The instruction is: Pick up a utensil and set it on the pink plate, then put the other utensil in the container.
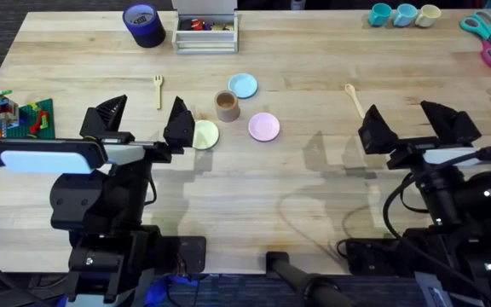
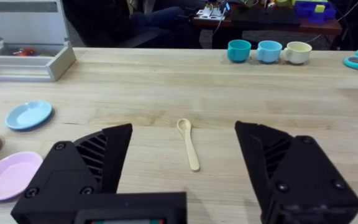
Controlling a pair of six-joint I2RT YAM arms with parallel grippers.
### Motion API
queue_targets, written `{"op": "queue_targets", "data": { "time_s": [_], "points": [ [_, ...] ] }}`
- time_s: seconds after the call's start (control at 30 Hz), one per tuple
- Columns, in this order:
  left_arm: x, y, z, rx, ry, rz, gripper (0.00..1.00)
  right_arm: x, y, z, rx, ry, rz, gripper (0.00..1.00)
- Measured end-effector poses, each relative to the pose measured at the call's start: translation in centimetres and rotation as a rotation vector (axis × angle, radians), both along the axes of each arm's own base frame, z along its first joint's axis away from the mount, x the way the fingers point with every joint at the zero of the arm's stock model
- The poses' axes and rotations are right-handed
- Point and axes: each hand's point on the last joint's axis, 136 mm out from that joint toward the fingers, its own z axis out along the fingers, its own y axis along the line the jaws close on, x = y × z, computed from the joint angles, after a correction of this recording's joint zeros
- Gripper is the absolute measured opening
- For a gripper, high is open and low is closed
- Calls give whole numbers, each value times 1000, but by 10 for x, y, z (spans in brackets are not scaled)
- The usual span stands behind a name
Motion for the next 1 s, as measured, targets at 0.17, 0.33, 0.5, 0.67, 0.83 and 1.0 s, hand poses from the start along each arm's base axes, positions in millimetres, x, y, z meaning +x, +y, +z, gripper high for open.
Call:
{"op": "queue_targets", "data": {
  "time_s": [0.17, 0.33, 0.5, 0.67, 0.83, 1.0],
  "points": [
    [0, 0, 0, 0, 0, 0, 993, 0, 0, -1, 0, 4, 0, 996],
    [0, 0, 0, 0, 0, 0, 994, 0, 0, 1, 0, -6, 1, 997],
    [0, 0, 0, 0, 0, 0, 994, 0, 1, 1, 1, -3, 4, 997],
    [0, 0, 0, 0, 1, 0, 992, 0, 1, 1, 1, -4, 8, 996],
    [-1, 0, -5, 0, 46, 2, 992, -1, 1, 0, 13, 14, 7, 996],
    [-7, 13, 12, -8, 181, 56, 993, -6, -2, 12, 14, 107, -10, 996]
  ]
}}
